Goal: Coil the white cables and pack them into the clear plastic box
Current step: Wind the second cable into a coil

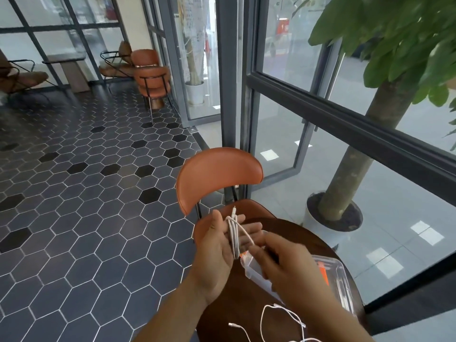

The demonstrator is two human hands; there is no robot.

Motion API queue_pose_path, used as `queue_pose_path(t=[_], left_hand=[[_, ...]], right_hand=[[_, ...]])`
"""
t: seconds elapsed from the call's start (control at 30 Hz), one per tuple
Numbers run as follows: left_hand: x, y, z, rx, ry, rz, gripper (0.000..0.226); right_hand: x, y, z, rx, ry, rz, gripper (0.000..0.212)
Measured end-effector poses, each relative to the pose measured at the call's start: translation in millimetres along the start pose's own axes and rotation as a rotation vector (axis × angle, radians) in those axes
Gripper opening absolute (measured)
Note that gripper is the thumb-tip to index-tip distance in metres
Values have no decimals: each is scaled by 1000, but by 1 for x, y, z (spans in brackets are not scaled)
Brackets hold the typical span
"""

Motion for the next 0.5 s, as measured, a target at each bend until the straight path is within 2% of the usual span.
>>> queue_pose_path(t=[0.1,0.2,0.23,0.3,0.33,0.37,0.43,0.5], left_hand=[[1,6,-4,35,55,150,67],[10,8,2,47,20,167,32],[13,6,3,36,6,196,23],[15,2,6,23,-4,270,21],[16,2,7,21,0,320,23],[15,2,7,19,0,379,24],[13,4,8,22,-11,465,26],[12,4,12,18,-23,467,25]], right_hand=[[20,10,13,22,8,12,12],[39,24,17,28,48,65,32],[43,29,16,15,82,117,30],[41,33,14,52,85,119,16],[37,33,13,92,59,13,16],[33,31,11,160,40,-161,26],[28,28,10,309,56,-606,37],[26,25,7,381,105,-895,27]])
Point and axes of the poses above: each hand's wrist, its own z-axis away from the middle knuckle, its own x-axis out of the palm, y = z × x, the point moved 1 cm from there along -z, towards the middle knuckle, and after that the axes turned 1 degree about -y, right-handed, at the moved point
